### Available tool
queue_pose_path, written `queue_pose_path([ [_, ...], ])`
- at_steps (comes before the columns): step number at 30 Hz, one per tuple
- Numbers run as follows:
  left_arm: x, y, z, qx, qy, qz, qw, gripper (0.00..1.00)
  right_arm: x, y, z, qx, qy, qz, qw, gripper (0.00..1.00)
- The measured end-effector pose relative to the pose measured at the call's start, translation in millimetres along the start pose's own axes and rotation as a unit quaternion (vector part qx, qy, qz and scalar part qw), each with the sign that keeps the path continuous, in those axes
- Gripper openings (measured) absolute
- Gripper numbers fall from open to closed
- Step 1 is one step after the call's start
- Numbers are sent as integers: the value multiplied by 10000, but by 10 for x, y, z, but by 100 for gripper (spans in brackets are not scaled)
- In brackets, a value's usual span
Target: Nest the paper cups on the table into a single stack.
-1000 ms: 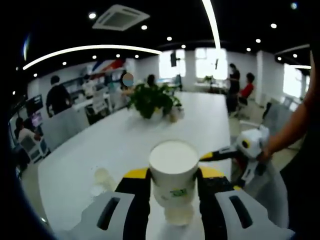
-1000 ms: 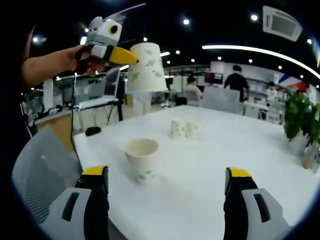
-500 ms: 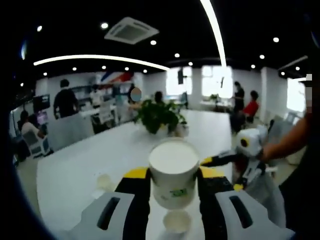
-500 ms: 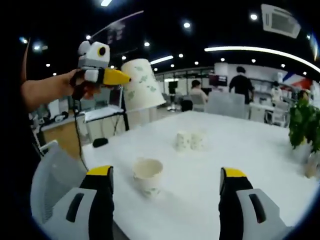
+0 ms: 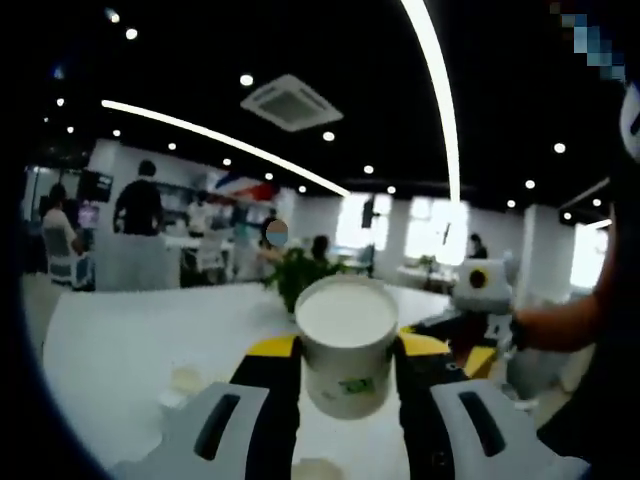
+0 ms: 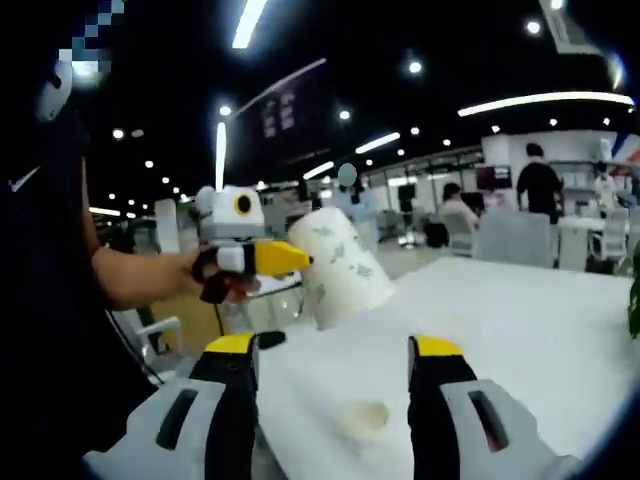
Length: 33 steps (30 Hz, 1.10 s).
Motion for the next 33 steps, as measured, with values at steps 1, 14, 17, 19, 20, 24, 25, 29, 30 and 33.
queue_pose_path([
  [1,-7,-6,-2,17,-35,-21,10000,35,-9,2,6,-18,-3,18,10000,57],
  [14,57,-157,-53,483,-48,-175,9987,35,-249,125,101,-831,-210,327,9958,35],
  [17,90,-159,-88,657,128,-199,9976,35,-315,139,58,-1035,-329,502,9928,31],
  [19,106,-185,-109,764,238,-201,9966,35,-351,159,39,-1183,-359,627,9903,28],
  [20,118,-193,-120,816,295,-186,9961,35,-366,163,33,-1241,-375,656,9894,27],
  [24,154,-208,-147,993,484,-152,9938,34,-435,195,1,-1500,-507,898,9833,21],
  [25,167,-215,-154,1044,547,-161,9929,34,-458,193,-11,-1578,-554,950,9813,19],
  [29,195,-241,-174,1187,650,-141,9907,32,-505,230,-26,-1763,-506,912,9788,5],
  [30,199,-249,-180,1210,662,-133,9904,32,-513,239,-31,-1831,-483,908,9777,2],
  [33,195,-244,-182,1194,657,-143,9906,27,-537,269,-34,-1994,-474,959,9741,0],
])
Point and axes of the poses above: the point that each gripper's makers call its tool centre point, and the gripper's own axes: z roughly forward along the fingers, y roughly to its left, x roughly out of its underside, the point moved 6 cm from there along -z, roughly backward along the fingers, and after that the axes turned 7 degrees about -z, right-handed, at the moved point
